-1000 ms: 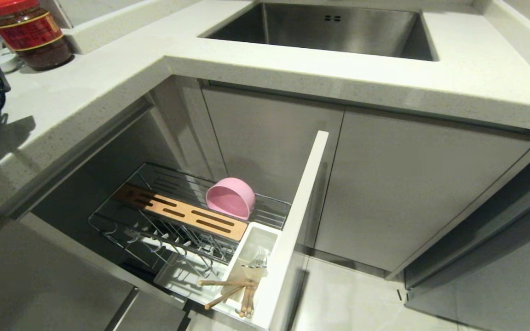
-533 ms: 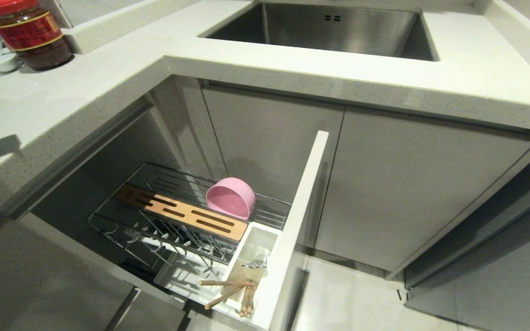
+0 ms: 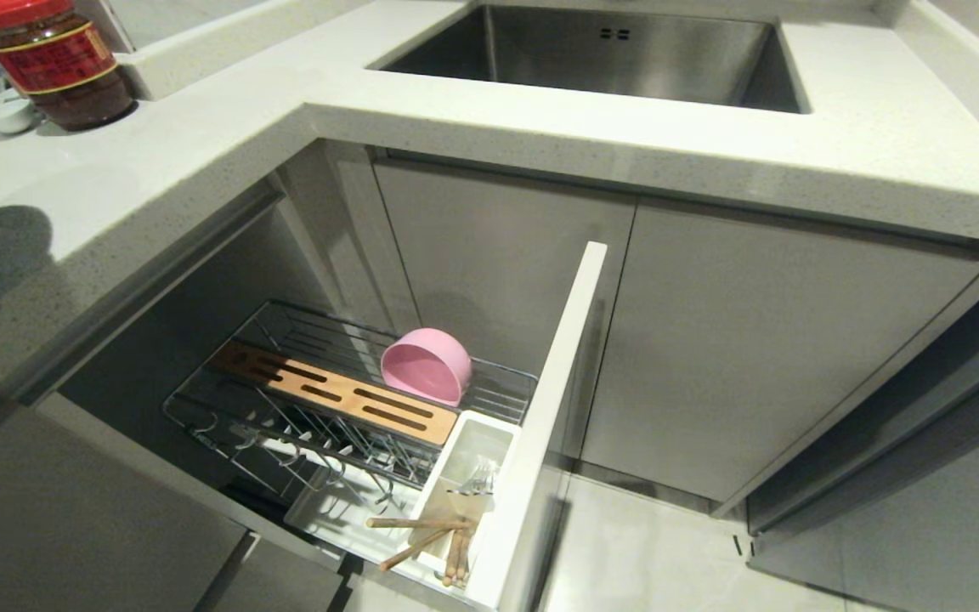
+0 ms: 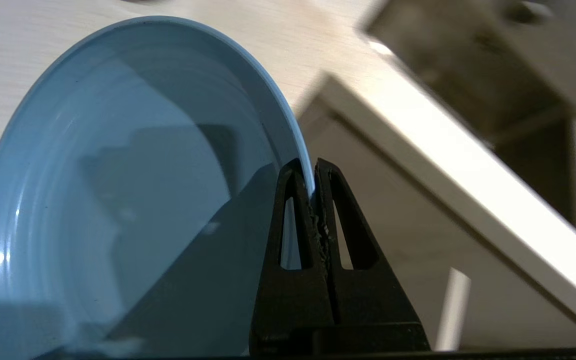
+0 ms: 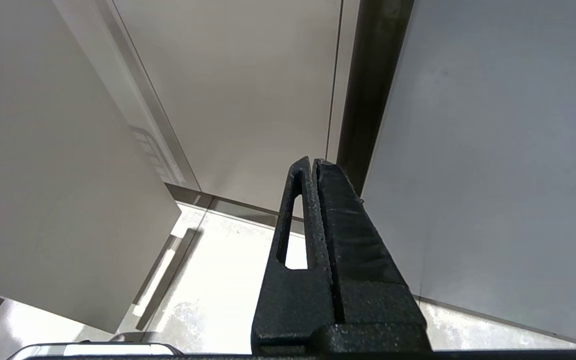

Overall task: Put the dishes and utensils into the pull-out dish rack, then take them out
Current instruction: Pick up the plate and place it in the cupboard

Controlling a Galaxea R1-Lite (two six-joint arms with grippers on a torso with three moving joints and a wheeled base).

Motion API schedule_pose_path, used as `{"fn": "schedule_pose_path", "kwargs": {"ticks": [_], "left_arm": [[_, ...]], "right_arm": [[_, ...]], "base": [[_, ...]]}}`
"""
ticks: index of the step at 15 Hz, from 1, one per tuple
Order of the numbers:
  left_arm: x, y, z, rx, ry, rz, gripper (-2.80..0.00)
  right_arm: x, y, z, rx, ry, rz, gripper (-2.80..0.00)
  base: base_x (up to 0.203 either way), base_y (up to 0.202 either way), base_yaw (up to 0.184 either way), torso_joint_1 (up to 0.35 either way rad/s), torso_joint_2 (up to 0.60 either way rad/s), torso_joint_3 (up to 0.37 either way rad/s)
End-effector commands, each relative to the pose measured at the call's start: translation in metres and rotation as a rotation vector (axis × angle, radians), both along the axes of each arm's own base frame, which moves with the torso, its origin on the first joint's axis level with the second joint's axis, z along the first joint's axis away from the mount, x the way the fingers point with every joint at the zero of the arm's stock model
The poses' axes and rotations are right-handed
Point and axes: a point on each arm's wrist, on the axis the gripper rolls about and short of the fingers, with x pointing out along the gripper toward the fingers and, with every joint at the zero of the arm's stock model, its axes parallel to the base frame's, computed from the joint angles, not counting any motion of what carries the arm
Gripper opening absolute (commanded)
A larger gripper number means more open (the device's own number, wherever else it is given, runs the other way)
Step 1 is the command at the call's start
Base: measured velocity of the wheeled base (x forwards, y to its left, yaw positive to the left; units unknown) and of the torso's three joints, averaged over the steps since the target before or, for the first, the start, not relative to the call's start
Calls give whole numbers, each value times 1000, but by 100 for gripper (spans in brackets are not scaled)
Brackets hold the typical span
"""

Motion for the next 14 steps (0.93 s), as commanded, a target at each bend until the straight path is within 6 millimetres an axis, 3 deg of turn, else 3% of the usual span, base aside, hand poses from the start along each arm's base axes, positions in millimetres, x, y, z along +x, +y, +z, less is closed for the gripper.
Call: {"fn": "schedule_pose_path", "kwargs": {"ticks": [1,5,10,14], "left_arm": [[-3,-16,-1,-81,-126,-166,-280],[-3,-35,8,-226,-302,-316,-280],[1,-52,4,-277,-327,-375,-280],[17,-92,-11,-292,-274,-368,-280]], "right_arm": [[2,0,-7,0,25,0,-280],[2,0,-7,0,25,0,-280],[2,0,-7,0,24,0,-280],[2,0,-7,1,26,0,-280]], "base": [[0,0,0,0,0,0],[0,0,0,0,0,0],[0,0,0,0,0,0],[0,0,0,0,0,0]]}}
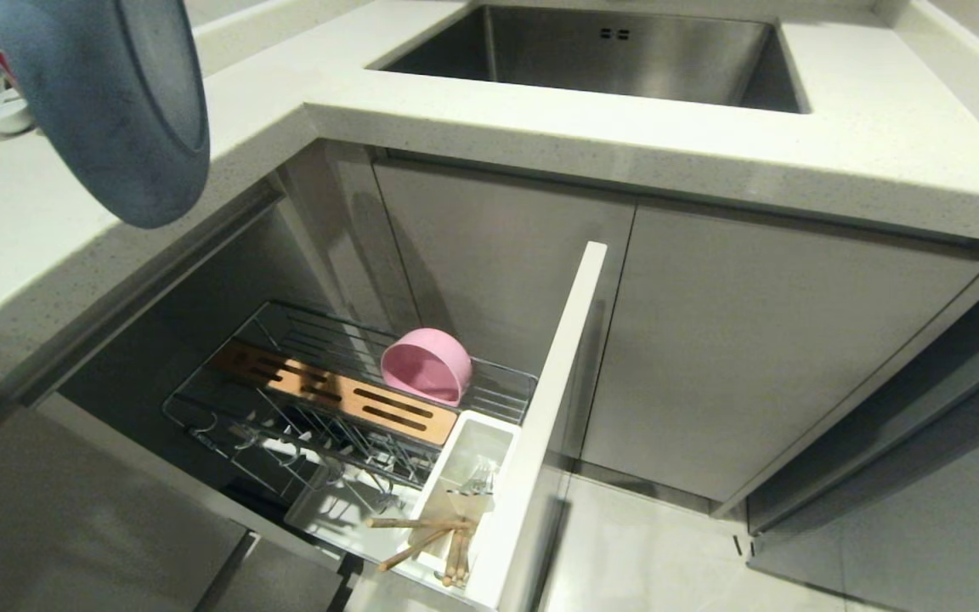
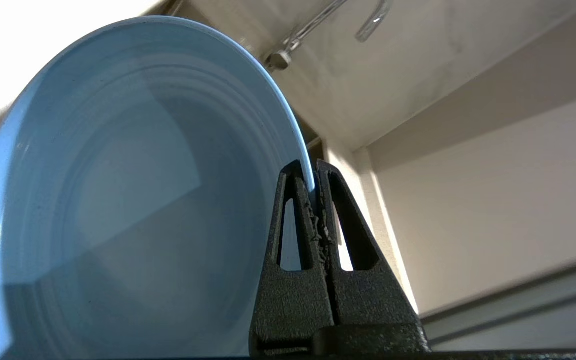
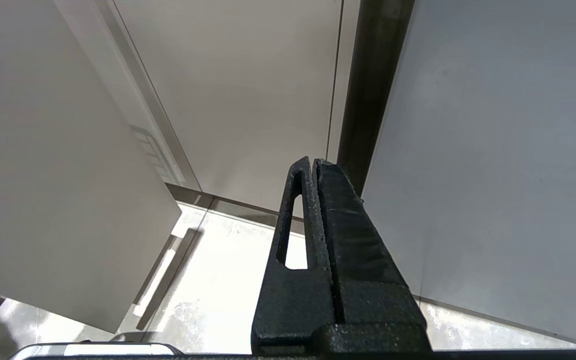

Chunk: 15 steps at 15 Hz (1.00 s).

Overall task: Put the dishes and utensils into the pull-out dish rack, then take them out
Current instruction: Pick up the plate and place it in the cupboard

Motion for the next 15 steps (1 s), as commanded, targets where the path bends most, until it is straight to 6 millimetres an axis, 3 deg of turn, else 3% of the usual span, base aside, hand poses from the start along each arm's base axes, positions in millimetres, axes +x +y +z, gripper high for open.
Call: {"fn": "schedule_pose_path", "kwargs": {"ticks": [1,3,6,10,15], "left_arm": [[16,-36,-15,23,47,0,-280],[29,-61,-30,12,76,67,-280],[40,-79,-69,68,132,128,-280],[46,-83,-114,76,174,244,-280],[58,-86,-135,-32,166,364,-280]], "right_arm": [[2,0,-7,0,25,0,-280],[2,0,-7,0,24,0,-280],[2,0,-7,0,26,0,-280],[2,0,-7,0,25,0,-280],[2,0,-7,0,25,0,-280]], "base": [[0,0,0,0,0,0],[0,0,0,0,0,0],[0,0,0,0,0,0],[0,0,0,0,0,0],[0,0,0,0,0,0]]}}
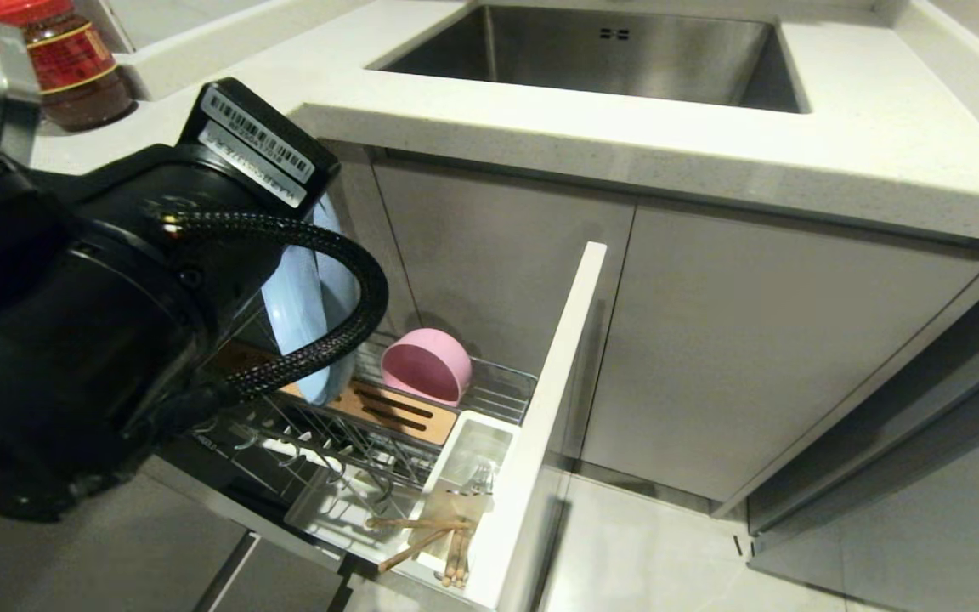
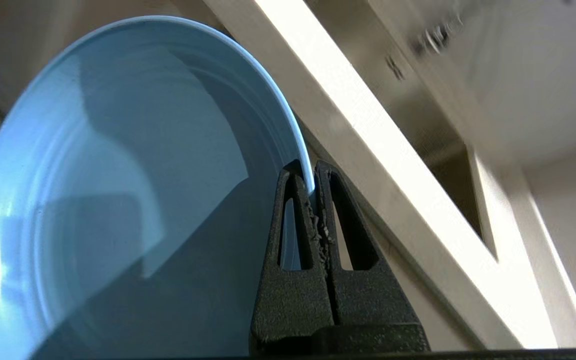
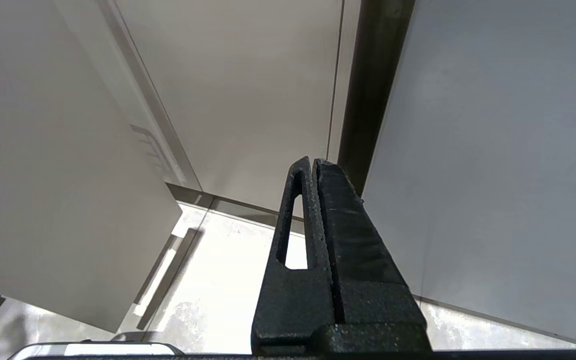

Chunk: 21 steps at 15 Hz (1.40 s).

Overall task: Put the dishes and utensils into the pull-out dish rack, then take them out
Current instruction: Pick up the plate and place it in the cupboard

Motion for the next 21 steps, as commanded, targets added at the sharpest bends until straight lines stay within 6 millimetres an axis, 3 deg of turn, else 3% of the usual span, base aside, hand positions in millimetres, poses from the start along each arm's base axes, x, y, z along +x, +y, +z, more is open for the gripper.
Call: {"fn": "schedule_pose_path", "kwargs": {"ticks": [1,21], "left_arm": [[11,-6,-11,-29,5,65,-280],[46,-11,-90,-271,116,179,-280]], "right_arm": [[2,0,-7,0,24,0,-280],[2,0,-7,0,24,0,-280]], "base": [[0,0,0,0,0,0],[0,0,0,0,0,0]]}}
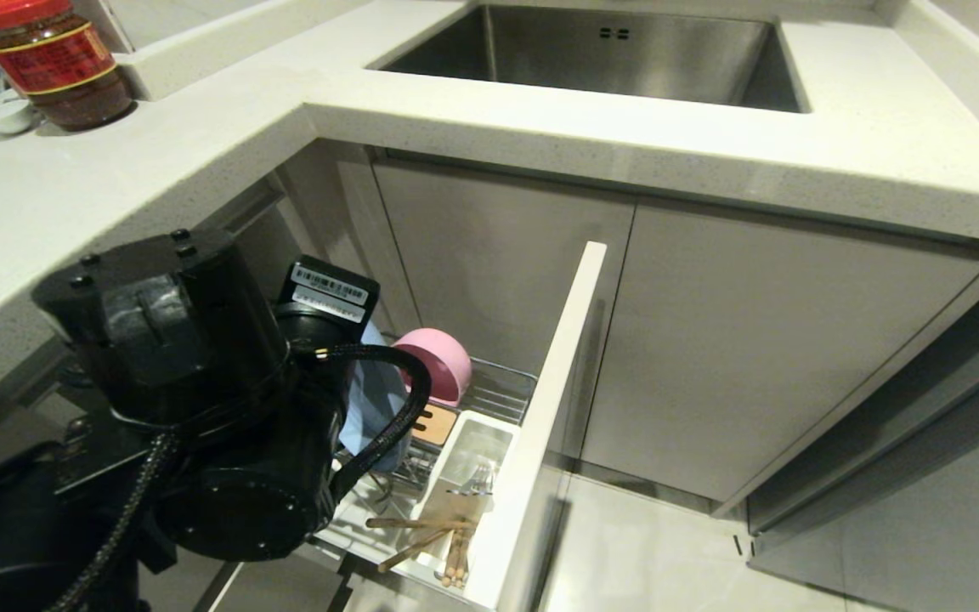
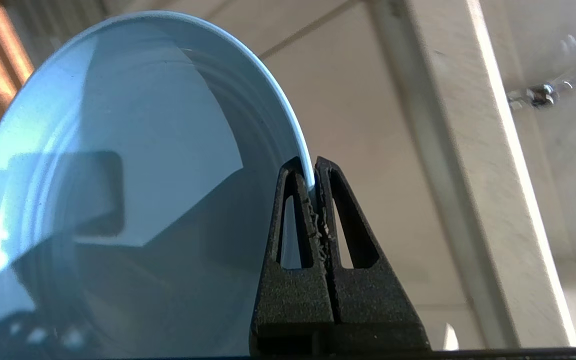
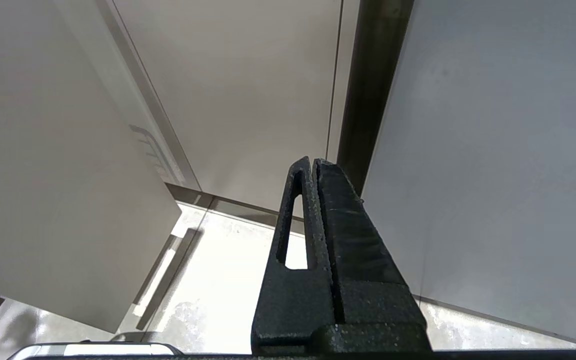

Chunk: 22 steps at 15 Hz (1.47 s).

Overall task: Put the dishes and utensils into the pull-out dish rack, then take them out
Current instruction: Pick up the plate and place it in the cupboard

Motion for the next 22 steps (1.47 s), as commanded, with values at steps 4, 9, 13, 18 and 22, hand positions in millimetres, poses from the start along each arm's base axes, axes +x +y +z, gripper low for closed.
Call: {"fn": "schedule_pose_path", "kwargs": {"ticks": [4,9,13,18,22], "left_arm": [[16,3,-18,-39,22,69,-280],[18,3,-18,-68,14,72,-280],[16,5,-12,-91,-8,68,-280],[16,8,-17,-76,6,89,-280],[20,13,-29,-43,34,122,-280]], "right_arm": [[2,0,-7,0,24,0,-280],[2,0,-7,0,24,0,-280],[2,0,-7,0,24,0,-280],[2,0,-7,0,24,0,-280],[2,0,-7,0,24,0,-280]], "base": [[0,0,0,0,0,0],[0,0,0,0,0,0],[0,0,0,0,0,0],[0,0,0,0,0,0],[0,0,0,0,0,0]]}}
